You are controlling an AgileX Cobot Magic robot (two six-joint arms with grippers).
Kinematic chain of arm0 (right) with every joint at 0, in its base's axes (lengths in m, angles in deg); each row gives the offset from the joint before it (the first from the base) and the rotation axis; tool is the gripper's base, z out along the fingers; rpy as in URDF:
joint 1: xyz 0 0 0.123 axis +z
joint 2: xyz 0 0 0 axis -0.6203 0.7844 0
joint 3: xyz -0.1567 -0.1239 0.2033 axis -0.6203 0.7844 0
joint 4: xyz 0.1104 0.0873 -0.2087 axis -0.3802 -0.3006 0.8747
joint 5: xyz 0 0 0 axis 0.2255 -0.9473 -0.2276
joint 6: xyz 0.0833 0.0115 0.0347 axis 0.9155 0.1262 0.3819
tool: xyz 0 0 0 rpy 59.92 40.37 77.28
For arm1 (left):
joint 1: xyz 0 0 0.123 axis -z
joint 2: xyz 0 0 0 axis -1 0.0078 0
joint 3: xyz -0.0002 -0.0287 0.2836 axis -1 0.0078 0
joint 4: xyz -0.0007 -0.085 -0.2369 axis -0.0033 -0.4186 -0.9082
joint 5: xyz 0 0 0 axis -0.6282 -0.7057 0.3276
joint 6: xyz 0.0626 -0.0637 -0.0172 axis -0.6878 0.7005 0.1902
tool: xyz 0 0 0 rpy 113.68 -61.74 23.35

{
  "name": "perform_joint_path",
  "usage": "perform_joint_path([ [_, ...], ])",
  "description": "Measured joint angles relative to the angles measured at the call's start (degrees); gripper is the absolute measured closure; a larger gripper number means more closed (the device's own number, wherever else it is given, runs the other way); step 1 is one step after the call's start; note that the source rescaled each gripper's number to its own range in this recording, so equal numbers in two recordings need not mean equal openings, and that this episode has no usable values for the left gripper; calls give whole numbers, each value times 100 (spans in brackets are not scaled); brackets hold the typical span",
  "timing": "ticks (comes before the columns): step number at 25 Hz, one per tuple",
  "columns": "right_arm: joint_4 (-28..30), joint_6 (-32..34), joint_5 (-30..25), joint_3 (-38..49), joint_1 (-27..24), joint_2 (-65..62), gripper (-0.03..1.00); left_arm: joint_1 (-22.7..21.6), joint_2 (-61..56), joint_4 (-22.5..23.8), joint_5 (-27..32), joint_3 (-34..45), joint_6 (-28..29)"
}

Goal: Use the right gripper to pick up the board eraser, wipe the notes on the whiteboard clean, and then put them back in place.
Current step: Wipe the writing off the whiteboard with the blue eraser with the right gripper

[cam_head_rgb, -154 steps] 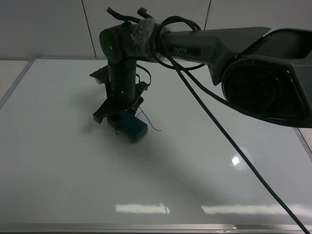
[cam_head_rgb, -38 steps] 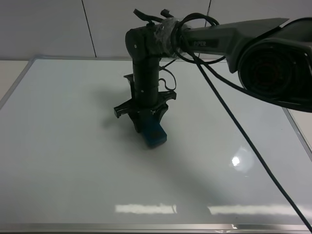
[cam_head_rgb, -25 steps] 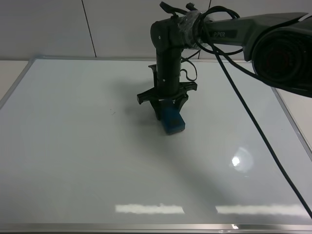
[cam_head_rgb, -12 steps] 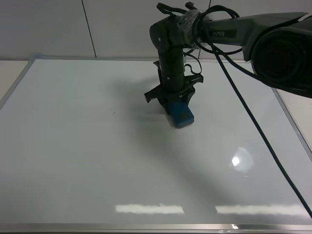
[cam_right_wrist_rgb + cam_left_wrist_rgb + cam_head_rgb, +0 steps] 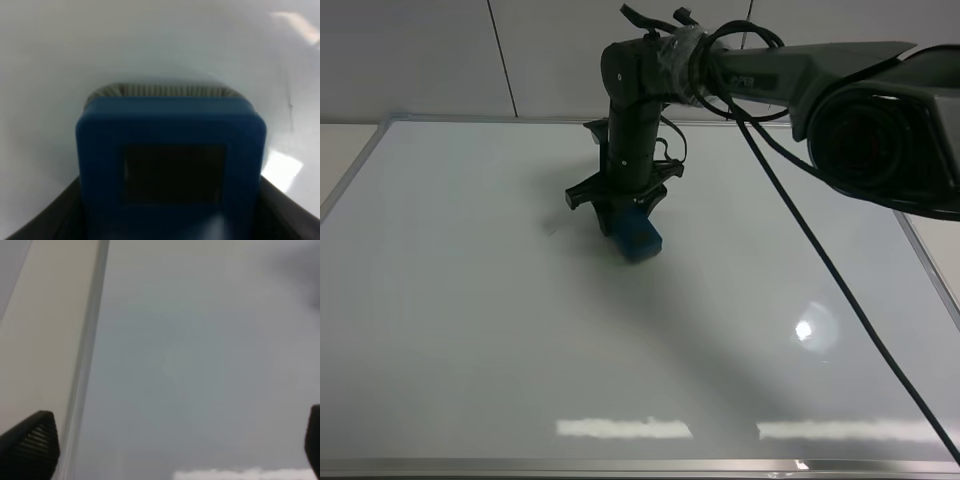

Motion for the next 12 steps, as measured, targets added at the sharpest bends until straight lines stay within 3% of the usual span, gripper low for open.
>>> perform_joint_path([
  [6,-3,-53,-522,-1148,290,610,97,0,0,8,0,0,0],
  [12,-25,-53,-488,-1908,593,992,97,0,0,19,0,0,0],
])
